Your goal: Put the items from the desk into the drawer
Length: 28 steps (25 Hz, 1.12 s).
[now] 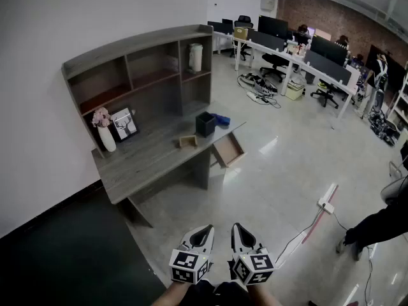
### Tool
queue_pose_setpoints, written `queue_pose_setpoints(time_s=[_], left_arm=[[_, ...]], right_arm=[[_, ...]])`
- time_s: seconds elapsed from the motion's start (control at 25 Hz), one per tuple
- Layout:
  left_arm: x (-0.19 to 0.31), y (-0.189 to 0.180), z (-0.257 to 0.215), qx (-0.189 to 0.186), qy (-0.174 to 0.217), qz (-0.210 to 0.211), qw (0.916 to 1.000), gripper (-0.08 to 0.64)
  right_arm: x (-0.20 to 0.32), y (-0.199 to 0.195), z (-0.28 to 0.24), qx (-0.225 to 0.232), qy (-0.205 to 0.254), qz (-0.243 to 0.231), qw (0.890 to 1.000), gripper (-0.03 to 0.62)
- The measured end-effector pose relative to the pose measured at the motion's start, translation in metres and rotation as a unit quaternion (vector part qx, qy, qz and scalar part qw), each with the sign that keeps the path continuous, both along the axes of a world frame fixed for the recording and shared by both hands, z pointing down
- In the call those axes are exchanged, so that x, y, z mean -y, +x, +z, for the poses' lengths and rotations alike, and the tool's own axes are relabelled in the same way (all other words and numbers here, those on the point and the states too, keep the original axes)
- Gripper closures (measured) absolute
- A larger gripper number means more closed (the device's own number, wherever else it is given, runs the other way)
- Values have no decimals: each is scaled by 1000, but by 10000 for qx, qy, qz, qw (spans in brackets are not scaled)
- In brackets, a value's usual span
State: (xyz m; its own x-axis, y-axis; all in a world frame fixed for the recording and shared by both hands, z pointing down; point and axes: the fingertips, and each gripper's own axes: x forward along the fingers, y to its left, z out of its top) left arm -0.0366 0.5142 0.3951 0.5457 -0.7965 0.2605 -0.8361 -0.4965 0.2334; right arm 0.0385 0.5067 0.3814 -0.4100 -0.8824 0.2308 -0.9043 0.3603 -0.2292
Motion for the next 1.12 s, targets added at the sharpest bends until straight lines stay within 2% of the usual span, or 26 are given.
queue_pose_setpoints(time_s=[0.28,0.8,1.12], left_arm=[[-2,2,1,-22,10,68,10000,549],[-14,-8,1,24,52,244,9997,549],[-14,-11,15,51,-125,211,9997,549]], right_arm=[[-7,3,6,-32,-66,122,9999,581],[-20,0,0,185,5,486,9986,581],[-13,-10,8,273,-15,352,9990,581]])
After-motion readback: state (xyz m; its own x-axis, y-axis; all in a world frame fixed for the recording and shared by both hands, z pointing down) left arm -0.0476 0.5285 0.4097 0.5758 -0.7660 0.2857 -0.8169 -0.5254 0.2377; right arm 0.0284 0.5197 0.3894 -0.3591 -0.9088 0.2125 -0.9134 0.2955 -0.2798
